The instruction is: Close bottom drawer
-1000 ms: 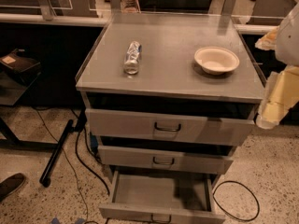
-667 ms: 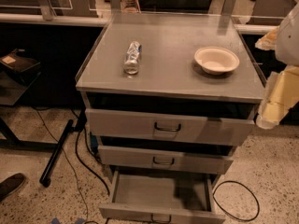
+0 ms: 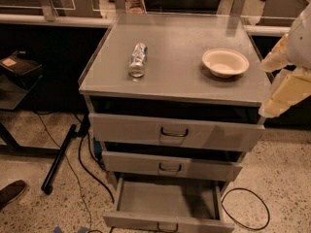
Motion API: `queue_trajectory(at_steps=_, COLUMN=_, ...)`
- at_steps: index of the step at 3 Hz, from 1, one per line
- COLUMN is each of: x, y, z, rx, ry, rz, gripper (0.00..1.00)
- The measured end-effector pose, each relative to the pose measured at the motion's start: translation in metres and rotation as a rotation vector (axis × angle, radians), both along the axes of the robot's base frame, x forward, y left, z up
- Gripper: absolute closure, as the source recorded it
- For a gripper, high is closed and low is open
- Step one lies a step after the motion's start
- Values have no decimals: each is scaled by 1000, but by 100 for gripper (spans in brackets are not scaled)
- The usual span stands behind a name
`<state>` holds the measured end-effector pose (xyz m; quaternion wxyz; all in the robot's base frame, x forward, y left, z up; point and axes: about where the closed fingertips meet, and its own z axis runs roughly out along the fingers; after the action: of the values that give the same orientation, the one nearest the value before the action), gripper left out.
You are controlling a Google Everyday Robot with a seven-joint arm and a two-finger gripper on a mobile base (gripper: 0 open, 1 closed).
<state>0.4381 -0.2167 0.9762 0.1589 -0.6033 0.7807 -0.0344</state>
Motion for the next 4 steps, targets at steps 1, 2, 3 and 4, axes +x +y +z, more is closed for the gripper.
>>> queue_trajectory(at_steps=1, x=0, y=0, z=0, rx=0, ry=0, rz=0, gripper=60)
queue_trajectory(at_steps=2, x=0, y=0, z=0, rx=0, ry=0, rz=0, gripper=84)
queue_trajectory(at_steps=3, x=0, y=0, z=0, rx=0, ry=0, rz=0, gripper=100)
queue_trajectory(at_steps=4, x=0, y=-1, z=-2, rx=1, ry=1, rz=-6, gripper=100)
